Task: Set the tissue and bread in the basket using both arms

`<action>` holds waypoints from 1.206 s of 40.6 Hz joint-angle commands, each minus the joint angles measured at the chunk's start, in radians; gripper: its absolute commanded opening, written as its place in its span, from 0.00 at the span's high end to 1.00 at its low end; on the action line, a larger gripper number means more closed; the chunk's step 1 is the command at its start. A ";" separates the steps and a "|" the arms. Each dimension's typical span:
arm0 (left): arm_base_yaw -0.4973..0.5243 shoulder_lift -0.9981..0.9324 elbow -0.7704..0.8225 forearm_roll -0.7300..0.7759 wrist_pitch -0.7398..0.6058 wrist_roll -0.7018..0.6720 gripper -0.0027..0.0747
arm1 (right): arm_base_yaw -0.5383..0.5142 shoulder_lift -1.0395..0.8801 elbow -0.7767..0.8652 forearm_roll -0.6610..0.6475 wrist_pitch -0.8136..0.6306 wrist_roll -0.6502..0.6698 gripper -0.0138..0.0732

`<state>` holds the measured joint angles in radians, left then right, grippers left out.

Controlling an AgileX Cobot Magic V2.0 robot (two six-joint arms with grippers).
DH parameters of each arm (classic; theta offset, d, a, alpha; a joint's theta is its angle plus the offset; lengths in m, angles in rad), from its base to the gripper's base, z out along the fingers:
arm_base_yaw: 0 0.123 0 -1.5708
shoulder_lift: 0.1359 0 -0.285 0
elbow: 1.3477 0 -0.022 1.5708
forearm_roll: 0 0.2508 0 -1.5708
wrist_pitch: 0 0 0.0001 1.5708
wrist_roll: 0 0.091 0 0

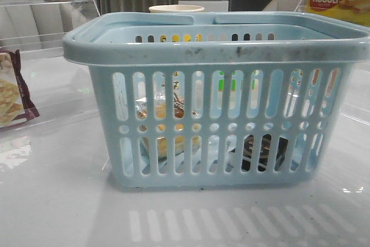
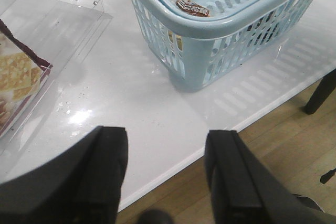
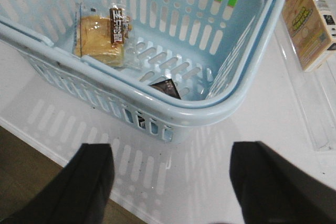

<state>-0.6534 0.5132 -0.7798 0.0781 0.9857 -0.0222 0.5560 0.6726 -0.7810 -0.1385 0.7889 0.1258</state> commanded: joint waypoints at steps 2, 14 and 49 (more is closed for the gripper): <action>-0.007 0.005 -0.026 0.007 -0.075 -0.012 0.54 | -0.003 -0.063 0.008 -0.025 -0.063 -0.014 0.19; -0.007 0.005 -0.026 0.007 -0.076 -0.012 0.83 | -0.003 -0.078 0.026 -0.024 -0.032 -0.013 0.58; 0.027 -0.050 0.004 0.008 -0.119 -0.010 0.85 | -0.003 -0.078 0.026 -0.024 -0.024 -0.013 0.78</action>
<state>-0.6511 0.4930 -0.7699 0.0791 0.9739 -0.0239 0.5560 0.5945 -0.7281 -0.1402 0.8310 0.1235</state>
